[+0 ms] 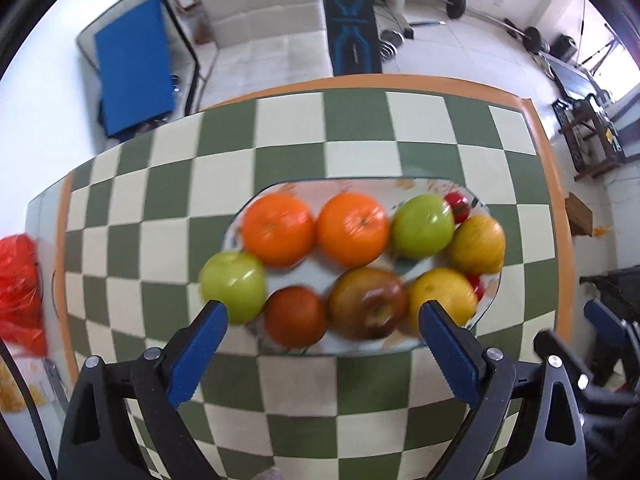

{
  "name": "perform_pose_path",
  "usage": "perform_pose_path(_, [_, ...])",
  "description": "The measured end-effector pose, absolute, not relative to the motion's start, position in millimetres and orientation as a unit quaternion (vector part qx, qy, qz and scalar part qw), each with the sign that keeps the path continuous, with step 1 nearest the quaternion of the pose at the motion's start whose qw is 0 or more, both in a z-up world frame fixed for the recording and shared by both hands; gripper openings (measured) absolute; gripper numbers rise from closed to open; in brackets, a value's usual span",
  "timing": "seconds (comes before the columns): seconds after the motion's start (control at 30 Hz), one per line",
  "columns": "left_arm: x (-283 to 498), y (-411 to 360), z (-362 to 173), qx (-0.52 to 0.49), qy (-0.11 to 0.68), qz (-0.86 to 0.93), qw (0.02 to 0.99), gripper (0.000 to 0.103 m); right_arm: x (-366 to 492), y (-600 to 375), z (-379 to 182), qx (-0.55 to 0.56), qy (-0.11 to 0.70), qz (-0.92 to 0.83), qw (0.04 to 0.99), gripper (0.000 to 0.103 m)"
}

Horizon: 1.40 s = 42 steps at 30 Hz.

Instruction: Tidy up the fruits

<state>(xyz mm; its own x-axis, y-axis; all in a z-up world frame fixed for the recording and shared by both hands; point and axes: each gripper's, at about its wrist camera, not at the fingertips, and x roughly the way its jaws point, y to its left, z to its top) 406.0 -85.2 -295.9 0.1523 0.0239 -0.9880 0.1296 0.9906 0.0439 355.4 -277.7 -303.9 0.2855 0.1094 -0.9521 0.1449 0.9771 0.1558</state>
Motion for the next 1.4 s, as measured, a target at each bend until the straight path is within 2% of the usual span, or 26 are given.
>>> perform_pose_path(0.33, [370,-57,-271,0.042,0.621,-0.001,0.783,0.098,338,-260,-290,0.081,0.591,-0.022,0.802,0.095])
perform_pose_path(0.63, [338,-54,-234,0.033,0.588,0.002,0.808,0.098,317,-254,-254,0.070,0.567,-0.022,0.821,0.095])
perform_pose_path(1.4, [212,-50,-77,0.019,0.486,-0.034,0.873,0.098,178,-229,-73,0.056,0.453,0.006,0.890,0.096])
